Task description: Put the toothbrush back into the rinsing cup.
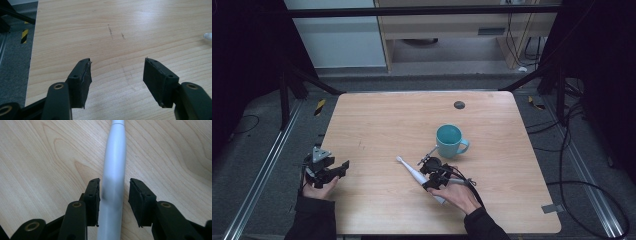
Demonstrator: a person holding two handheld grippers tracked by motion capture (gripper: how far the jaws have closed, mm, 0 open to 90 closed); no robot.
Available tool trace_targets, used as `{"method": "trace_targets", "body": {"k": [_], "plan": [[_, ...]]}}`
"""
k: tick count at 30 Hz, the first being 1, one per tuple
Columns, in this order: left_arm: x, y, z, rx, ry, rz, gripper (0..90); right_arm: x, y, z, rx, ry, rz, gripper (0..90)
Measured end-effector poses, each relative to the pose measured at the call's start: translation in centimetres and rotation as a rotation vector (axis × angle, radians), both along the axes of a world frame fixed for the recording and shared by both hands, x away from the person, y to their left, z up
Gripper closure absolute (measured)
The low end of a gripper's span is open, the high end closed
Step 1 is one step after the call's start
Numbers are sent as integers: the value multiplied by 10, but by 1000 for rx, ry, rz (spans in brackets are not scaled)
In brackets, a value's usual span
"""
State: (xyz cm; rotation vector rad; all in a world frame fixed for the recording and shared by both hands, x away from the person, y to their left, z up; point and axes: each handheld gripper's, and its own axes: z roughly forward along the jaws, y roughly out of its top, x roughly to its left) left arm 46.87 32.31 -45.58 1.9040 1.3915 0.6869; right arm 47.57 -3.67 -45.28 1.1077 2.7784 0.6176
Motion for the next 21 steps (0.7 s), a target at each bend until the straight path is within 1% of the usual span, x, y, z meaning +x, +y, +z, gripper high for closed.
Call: {"method": "trace_targets", "body": {"k": [4, 11, 13, 16, 21], "plan": [[0, 0, 0, 1, 2, -2, 391, 3, 1, -3, -10, 3, 2, 608], [1, 0, 0, 2, 2, 0, 391, 5, 3, -7, -13, 16, 5, 608], [1, 0, -1, 2, 3, 0, 390, 5, 4, -8, -16, 14, 7, 609], [1, 0, -1, 3, 5, -2, 390, 6, 6, -11, -22, 30, 4, 616], [1, 0, -1, 4, 5, -2, 390, 8, 7, -14, -33, 42, 9, 623]]}}
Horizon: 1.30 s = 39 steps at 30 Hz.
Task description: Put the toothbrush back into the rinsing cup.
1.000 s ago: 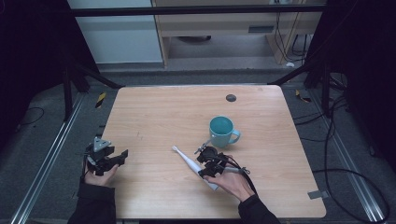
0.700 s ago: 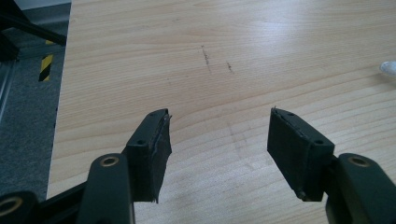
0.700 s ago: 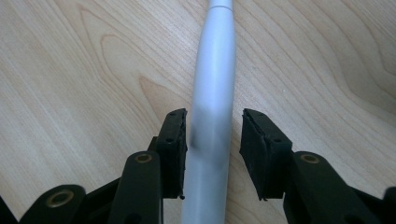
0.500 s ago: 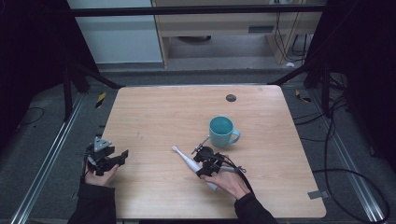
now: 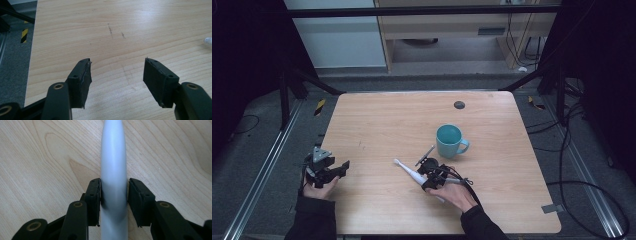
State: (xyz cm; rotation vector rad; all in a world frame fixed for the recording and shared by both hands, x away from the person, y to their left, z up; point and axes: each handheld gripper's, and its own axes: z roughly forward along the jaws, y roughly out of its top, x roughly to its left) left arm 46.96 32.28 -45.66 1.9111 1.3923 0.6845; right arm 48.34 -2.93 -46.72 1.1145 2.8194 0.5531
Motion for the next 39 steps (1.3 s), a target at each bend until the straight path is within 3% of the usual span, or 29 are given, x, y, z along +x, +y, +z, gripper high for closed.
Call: {"method": "trace_targets", "body": {"k": [19, 20, 27, 34, 39], "plan": [[1, 0, 0, 4, 4, -6, 390, 5, 6, -1, -52, 21, 25, 660], [1, 0, 0, 1, 4, -2, 389, 4, 8, 0, -56, 37, -1, 662], [1, 0, 0, 1, 3, -3, 389, 5, 8, 0, -60, 20, 17, 665], [1, 1, 0, -1, 4, 4, 390, 1, 4, 11, 13, 10, 13, 666], [1, 1, 0, 1, 1, 8, 390, -4, -1, 21, 83, -33, 22, 666]]}}
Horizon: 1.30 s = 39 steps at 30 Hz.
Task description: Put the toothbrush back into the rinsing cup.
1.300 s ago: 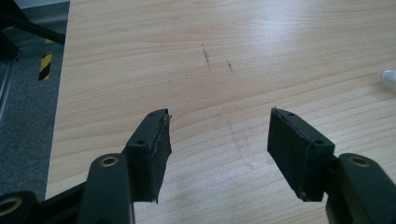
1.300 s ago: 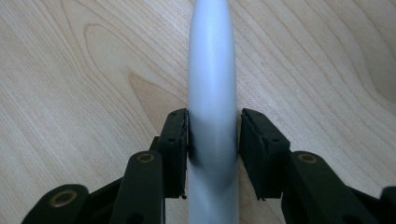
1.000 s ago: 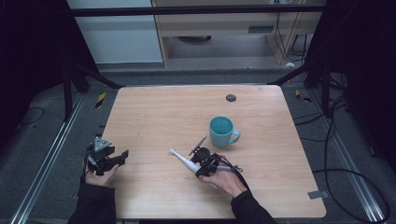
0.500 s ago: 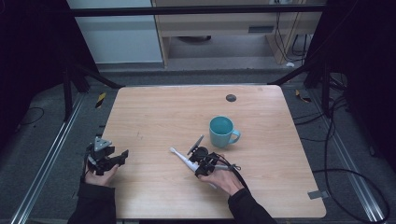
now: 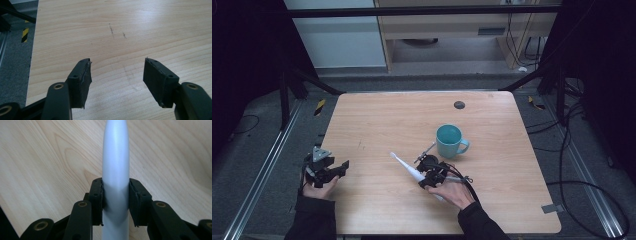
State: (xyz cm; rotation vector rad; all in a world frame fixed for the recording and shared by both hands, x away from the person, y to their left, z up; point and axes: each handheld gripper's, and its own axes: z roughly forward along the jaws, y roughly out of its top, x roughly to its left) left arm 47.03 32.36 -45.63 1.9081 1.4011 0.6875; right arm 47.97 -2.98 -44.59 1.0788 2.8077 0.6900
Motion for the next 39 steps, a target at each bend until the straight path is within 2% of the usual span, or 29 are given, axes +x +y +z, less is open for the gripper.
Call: {"method": "trace_targets", "body": {"k": [1, 4, 5, 6, 7, 8, 10, 11, 12, 15, 17, 18, 19, 20, 23, 24, 25, 27, 29, 36, 39], "plan": [[0, 0, 0, -1, -1, 0, 390, 0, -1, 2, 19, -8, 3, 665], [0, 0, 0, -1, 2, 0, 391, -2, -3, 9, 77, -74, 2, 666], [0, 0, 0, 1, 3, 1, 390, -2, -4, 14, 122, -104, -5, 666], [0, 0, 0, 1, 3, 1, 390, -3, -5, 17, 144, -123, -8, 666], [0, 0, 0, -1, 0, 1, 390, -3, -5, 17, 144, -123, -8, 666], [0, 0, 0, -3, -4, 1, 390, -4, -7, 22, 177, -159, -11, 666], [0, 0, 0, -4, -5, 0, 390, -5, -7, 25, 189, -173, -15, 666], [0, -1, 0, -6, -4, -1, 390, -5, -8, 30, 219, -190, -16, 665], [0, -1, 0, -6, -4, -1, 390, -5, -8, 30, 219, -190, -16, 665], [0, -1, -1, -5, -3, -4, 390, -4, -9, 36, 267, -216, -31, 666], [0, -1, 0, -6, -4, -5, 390, -4, -10, 37, 275, -220, -33, 666], [0, -1, 0, -6, -4, -4, 390, -2, -12, 40, 311, -233, -41, 666], [0, -1, 0, -8, -3, -2, 390, -2, -12, 40, 311, -233, -41, 666], [0, -1, -1, -9, -3, -2, 390, 0, -14, 44, 349, -245, -56, 666], [0, -1, 0, -11, -4, -5, 390, 2, -15, 47, 367, -270, -69, 665], [0, -1, 0, -12, -5, -5, 390, 3, -17, 51, 396, -296, -76, 665], [0, -1, 0, -14, -5, -4, 390, 3, -17, 51, 396, -296, -76, 665], [0, -2, 0, -13, -5, -6, 390, 6, -19, 58, 434, -339, -96, 665], [1, -1, -1, -14, -5, -5, 390, 9, -23, 63, 461, -358, -111, 665], [1, 0, 0, -18, -9, -3, 390, 24, -36, 75, 505, -429, -177, 665], [0, 0, 0, -23, -14, 0, 391, 30, -41, 78, 521, -439, -203, 665]]}}
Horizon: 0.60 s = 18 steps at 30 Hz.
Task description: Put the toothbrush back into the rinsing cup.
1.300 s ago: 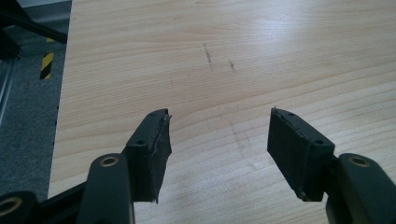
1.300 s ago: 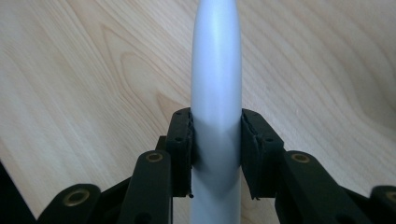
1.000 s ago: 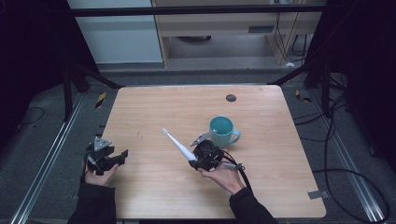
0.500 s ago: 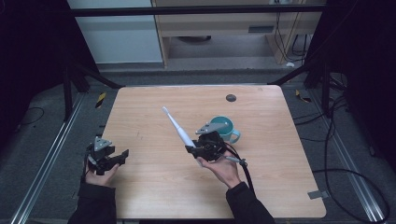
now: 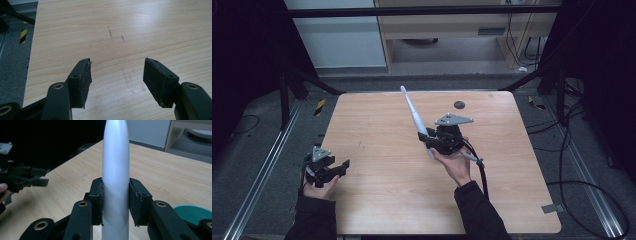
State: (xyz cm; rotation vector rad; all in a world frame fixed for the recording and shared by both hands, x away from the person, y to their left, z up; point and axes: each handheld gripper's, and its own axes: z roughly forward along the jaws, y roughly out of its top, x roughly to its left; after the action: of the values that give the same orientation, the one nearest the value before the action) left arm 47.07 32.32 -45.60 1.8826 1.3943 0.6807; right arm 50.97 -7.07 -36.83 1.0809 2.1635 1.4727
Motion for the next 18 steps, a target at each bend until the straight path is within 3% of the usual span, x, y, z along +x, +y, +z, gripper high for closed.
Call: {"method": "trace_targets", "body": {"k": [6, 9, 18], "plan": [[0, -1, 1, -2, -8, 3, 394, 12, -10, 5, 25, -27, -44, 665], [0, 0, 1, -3, -7, 4, 395, 18, -15, 6, 62, -45, -75, 665], [-1, 0, 1, -5, -11, 4, 395, 31, -23, 7, 71, -61, -125, 665]]}}
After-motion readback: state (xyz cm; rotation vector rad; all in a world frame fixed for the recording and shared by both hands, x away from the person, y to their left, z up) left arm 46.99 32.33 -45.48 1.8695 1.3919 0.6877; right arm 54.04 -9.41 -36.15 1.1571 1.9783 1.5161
